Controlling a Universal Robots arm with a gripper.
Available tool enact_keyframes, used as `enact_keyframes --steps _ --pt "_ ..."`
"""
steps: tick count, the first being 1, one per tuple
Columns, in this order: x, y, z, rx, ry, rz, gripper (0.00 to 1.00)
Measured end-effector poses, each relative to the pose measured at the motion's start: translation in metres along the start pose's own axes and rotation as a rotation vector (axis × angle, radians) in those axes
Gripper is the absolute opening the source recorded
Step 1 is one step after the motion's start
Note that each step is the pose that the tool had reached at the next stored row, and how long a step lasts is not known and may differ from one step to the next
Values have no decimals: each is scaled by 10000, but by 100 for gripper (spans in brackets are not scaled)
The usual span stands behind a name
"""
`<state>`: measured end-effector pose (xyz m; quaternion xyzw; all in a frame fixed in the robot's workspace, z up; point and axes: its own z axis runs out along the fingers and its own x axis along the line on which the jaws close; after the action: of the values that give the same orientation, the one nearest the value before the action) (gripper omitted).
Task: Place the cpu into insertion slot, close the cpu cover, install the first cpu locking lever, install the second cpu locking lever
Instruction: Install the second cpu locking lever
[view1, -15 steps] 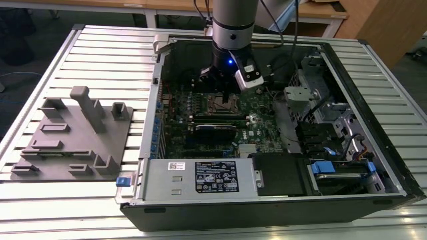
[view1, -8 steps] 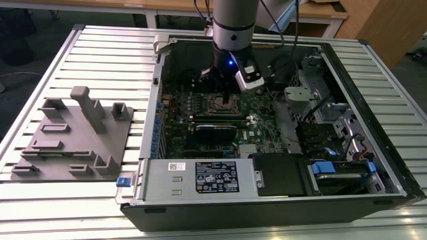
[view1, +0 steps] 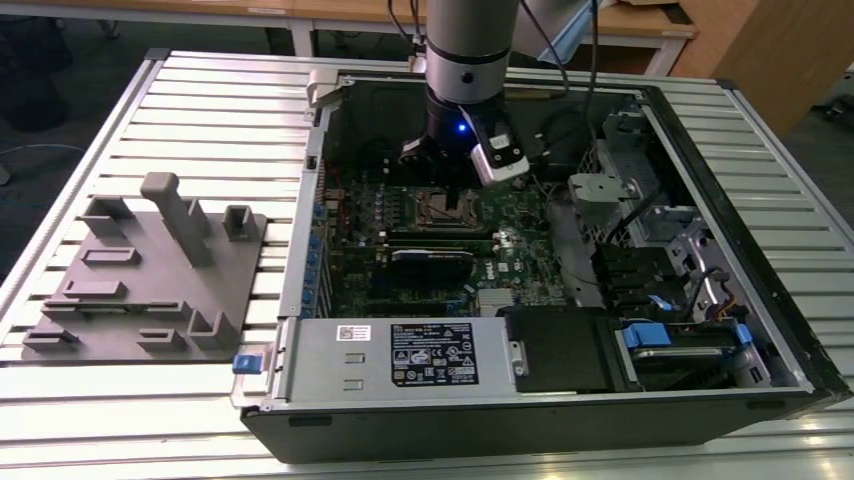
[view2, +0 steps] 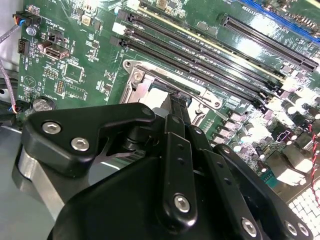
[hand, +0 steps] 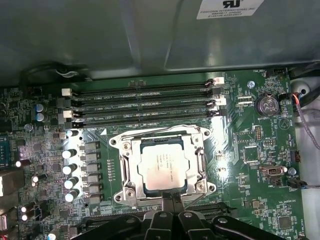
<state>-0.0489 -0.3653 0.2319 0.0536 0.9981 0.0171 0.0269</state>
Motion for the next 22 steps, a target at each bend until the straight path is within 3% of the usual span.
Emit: enact_keyframes --steps 3,13,22 --pt "0 -5 0 -1 1 -1 11" --pt "-6 -117 -4 -6 -1 1 11" --pt "93 -145 -6 -9 -34 -1 11"
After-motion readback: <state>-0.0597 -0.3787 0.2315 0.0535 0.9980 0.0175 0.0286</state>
